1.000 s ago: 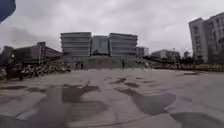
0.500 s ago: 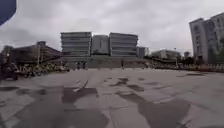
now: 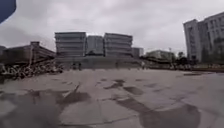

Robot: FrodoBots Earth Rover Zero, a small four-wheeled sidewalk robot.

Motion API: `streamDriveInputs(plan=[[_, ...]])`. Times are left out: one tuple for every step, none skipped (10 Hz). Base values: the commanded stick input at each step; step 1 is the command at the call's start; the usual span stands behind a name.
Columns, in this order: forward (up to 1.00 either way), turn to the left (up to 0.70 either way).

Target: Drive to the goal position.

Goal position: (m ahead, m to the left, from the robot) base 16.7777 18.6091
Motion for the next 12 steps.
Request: streamDriveInputs(plan=[[0.70, -0.04], [0.70, -0.01], [0.70, 0.00], [0.70, 0.00], [0.70, 0.03], [0.70, 0.04], [0.70, 0.04], [0.70, 0.11], [0.70, 0.35], [0.70, 0.35], [0.70, 0.35], [0.70, 0.35]])
